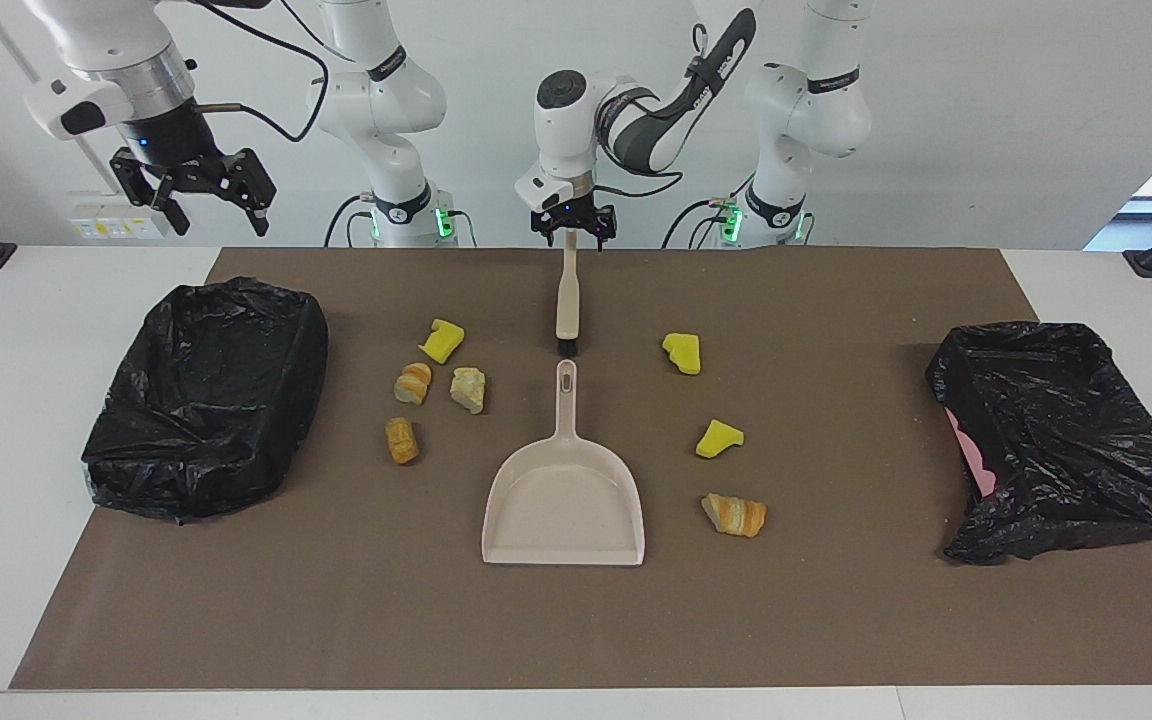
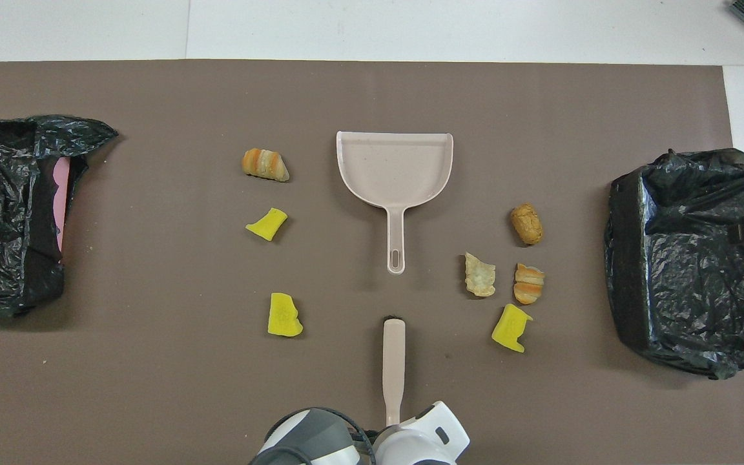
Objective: Sweep and dump trash in bin
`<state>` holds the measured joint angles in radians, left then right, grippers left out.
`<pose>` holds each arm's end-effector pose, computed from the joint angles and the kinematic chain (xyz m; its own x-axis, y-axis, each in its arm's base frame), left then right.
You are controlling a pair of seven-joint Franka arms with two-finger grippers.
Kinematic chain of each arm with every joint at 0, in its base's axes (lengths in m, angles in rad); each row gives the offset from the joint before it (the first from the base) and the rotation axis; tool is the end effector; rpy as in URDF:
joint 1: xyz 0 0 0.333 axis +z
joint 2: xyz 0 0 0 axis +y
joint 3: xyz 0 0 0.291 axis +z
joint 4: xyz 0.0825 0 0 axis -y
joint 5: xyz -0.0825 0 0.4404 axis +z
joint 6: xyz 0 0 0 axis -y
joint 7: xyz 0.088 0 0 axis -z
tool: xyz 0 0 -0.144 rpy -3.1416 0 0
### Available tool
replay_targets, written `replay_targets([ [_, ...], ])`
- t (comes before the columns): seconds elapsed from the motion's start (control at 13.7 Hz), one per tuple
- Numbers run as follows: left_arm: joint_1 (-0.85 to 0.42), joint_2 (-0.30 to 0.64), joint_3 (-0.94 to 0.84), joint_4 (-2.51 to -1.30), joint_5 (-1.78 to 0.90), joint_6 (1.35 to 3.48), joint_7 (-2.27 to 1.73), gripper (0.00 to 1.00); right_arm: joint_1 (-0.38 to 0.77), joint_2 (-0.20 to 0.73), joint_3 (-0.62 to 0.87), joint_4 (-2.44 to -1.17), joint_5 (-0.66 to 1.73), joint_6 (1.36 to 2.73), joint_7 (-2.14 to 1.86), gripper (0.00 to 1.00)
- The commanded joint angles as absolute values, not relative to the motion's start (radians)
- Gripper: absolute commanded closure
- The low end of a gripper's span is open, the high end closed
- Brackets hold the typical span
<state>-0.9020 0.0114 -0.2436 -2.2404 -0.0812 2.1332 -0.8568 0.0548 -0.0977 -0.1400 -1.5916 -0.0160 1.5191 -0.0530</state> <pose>0.2213 -0.5040 0.2569 0.9637 -0.2343 -0.1279 -0.2419 -0.9692 -0.0472 0.5758 -0.0549 0.6044 0.9992 -0.0327 0.0241 -0.0328 -0.9995 0.0036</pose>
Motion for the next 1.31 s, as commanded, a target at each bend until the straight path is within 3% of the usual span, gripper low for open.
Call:
replay_targets([
  [0.0, -0.931, -0.006, -0.227, -2.275, -0.089, 2.154, -0.867, 0.0, 0.043, -0.123, -0.133, -1.621, -0.026, 1.537, -0.081, 0.0],
  [0.44, -0.954, 0.028, -0.225, -2.275, -0.092, 2.184, -0.927, 0.07, 0.043, -0.124, -0.135, -1.623, -0.026, 1.537, -0.081, 0.0],
  [0.58, -0.953, 0.028, -0.224, -2.269, -0.092, 2.181, -0.925, 0.18, 0.043, -0.124, -0.135, -1.623, -0.026, 1.537, -0.081, 0.0],
  [0.73, -0.943, 0.022, -0.224, -2.264, -0.092, 2.163, -0.925, 0.2, 0.043, -0.124, -0.135, -1.623, -0.026, 1.537, -0.081, 0.0],
  [0.95, -0.94, 0.02, -0.222, -2.263, -0.092, 2.152, -0.925, 0.59, 0.043, -0.124, -0.135, -1.623, -0.026, 1.537, -0.081, 0.0],
  [1.02, -0.94, 0.018, -0.221, -2.261, -0.091, 2.149, -0.925, 0.63, 0.043, -0.124, -0.135, -1.623, -0.026, 1.537, -0.083, 0.0],
  [1.17, -0.939, 0.003, -0.218, -2.26, -0.091, 2.128, -0.923, 0.92, 0.043, -0.124, -0.135, -1.623, -0.026, 1.537, -0.083, 0.0],
  [1.24, -0.939, -0.003, -0.215, -2.253, -0.086, 2.122, -0.919, 0.99, 0.043, -0.124, -0.135, -1.623, -0.026, 1.537, -0.083, 0.0],
])
